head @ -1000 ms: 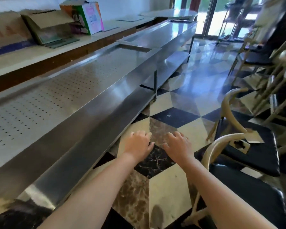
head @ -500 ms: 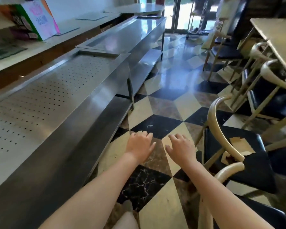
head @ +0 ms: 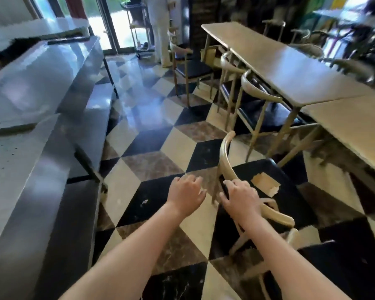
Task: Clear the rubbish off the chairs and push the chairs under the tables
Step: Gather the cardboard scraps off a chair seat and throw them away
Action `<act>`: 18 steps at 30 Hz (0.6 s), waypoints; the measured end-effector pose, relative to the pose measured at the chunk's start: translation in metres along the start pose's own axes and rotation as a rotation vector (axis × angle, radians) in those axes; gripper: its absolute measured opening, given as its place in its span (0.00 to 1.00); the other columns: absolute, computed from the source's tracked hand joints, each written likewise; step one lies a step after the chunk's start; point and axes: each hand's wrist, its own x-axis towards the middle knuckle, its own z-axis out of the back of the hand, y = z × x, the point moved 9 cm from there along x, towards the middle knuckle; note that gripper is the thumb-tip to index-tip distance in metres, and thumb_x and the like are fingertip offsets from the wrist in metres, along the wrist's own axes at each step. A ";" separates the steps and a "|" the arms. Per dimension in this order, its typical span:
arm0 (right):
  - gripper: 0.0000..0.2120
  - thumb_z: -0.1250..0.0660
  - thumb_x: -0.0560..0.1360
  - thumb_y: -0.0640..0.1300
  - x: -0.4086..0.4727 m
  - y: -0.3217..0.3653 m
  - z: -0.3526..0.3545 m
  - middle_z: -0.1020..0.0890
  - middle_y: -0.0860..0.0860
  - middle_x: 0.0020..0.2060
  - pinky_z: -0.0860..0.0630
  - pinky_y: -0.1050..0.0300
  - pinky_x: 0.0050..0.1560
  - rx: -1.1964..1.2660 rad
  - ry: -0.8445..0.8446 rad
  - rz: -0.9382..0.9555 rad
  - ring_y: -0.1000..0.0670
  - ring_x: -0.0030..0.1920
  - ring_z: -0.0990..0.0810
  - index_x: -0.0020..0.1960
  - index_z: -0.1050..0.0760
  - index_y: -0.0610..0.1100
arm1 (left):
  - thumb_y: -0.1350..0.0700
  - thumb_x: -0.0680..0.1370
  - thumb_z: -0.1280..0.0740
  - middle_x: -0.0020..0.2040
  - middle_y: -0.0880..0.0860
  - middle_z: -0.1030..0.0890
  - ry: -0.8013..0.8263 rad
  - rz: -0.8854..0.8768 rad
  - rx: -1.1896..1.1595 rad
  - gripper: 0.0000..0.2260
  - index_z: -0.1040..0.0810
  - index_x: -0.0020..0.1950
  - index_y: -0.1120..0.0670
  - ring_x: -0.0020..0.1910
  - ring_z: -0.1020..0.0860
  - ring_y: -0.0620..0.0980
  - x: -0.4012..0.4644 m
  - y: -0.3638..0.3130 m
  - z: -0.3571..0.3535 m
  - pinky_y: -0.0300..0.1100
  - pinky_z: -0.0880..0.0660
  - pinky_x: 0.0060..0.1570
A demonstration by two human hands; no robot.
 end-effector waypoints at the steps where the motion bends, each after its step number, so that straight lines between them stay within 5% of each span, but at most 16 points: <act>1: 0.12 0.36 0.74 0.52 0.007 -0.011 0.001 0.20 0.50 0.48 0.25 0.54 0.47 0.003 -0.009 -0.033 0.49 0.48 0.23 0.55 0.24 0.48 | 0.45 0.75 0.39 0.48 0.53 0.17 0.006 -0.037 -0.033 0.14 0.23 0.52 0.53 0.47 0.19 0.53 0.015 -0.006 -0.002 0.48 0.25 0.48; 9: 0.18 0.38 0.76 0.53 0.077 -0.115 -0.003 0.21 0.48 0.57 0.27 0.50 0.54 -0.021 -0.062 -0.285 0.46 0.57 0.25 0.63 0.28 0.47 | 0.47 0.78 0.39 0.52 0.51 0.18 0.043 -0.312 -0.147 0.14 0.23 0.58 0.52 0.53 0.21 0.50 0.147 -0.070 -0.032 0.48 0.25 0.54; 18: 0.16 0.39 0.76 0.53 0.123 -0.233 -0.035 0.21 0.49 0.55 0.25 0.54 0.50 -0.047 0.035 -0.518 0.48 0.54 0.24 0.60 0.27 0.48 | 0.47 0.79 0.42 0.58 0.52 0.20 0.204 -0.443 -0.140 0.17 0.28 0.64 0.53 0.58 0.24 0.51 0.255 -0.124 -0.098 0.48 0.27 0.60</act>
